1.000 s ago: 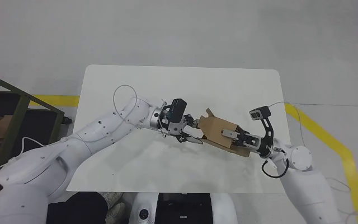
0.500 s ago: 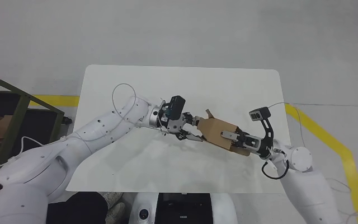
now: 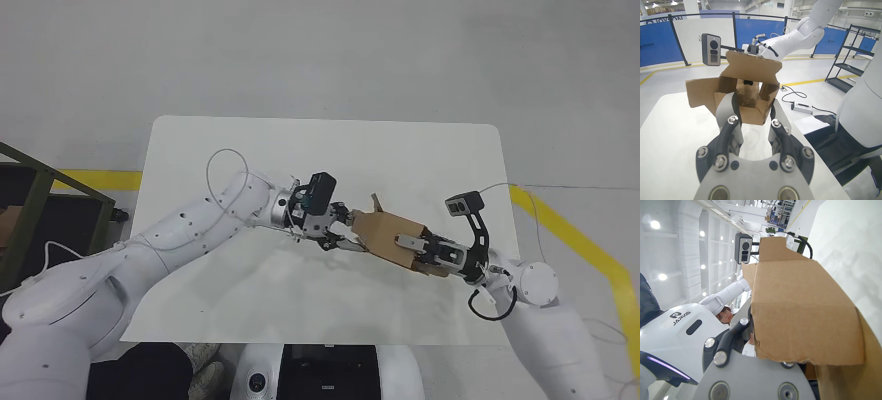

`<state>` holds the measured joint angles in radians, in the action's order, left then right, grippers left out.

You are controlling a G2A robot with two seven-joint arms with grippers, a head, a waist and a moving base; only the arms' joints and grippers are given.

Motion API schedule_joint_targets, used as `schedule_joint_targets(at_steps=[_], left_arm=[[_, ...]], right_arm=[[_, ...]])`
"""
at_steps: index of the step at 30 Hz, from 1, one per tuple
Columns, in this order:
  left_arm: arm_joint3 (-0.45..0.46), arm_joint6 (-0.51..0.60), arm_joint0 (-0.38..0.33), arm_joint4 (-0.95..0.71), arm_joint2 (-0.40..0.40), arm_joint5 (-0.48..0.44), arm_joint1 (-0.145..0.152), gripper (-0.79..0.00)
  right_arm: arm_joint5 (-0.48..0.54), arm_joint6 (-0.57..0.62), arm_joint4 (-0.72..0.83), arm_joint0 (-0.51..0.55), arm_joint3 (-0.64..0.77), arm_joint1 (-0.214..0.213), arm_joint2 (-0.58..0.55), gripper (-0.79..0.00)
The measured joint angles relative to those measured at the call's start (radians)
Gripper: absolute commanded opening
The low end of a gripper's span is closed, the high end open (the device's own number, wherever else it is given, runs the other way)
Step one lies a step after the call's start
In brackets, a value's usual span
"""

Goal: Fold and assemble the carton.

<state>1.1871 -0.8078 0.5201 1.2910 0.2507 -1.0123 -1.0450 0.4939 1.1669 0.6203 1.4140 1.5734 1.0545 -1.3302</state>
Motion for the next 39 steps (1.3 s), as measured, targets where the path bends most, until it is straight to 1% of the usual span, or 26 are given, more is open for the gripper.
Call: schedule_joint_targets(at_steps=[7,15,27,31,39], left_arm=[[-0.019,0.0,0.001,0.024,0.007,0.0,-0.013,-0.459],[-0.028,-0.012,0.022,0.041,0.044,0.012,-0.02,-0.459],[-0.013,0.0,0.067,0.007,0.107,0.0,-0.007,-0.453],[-0.007,0.0,0.074,0.005,0.104,0.0,-0.002,-0.44],[-0.023,0.0,0.071,-0.038,0.09,0.0,0.01,-0.449]], right_arm=[[-0.002,-0.001,0.003,-0.008,-0.007,0.001,0.006,-0.785],[-0.002,-0.007,0.0,-0.016,-0.015,0.002,0.013,-0.785],[-0.011,-0.018,-0.008,-0.025,-0.018,0.003,0.021,-0.785],[-0.011,-0.021,-0.008,-0.024,-0.018,0.003,0.021,-0.785],[-0.008,-0.017,-0.007,-0.023,-0.015,0.002,0.021,-0.785]])
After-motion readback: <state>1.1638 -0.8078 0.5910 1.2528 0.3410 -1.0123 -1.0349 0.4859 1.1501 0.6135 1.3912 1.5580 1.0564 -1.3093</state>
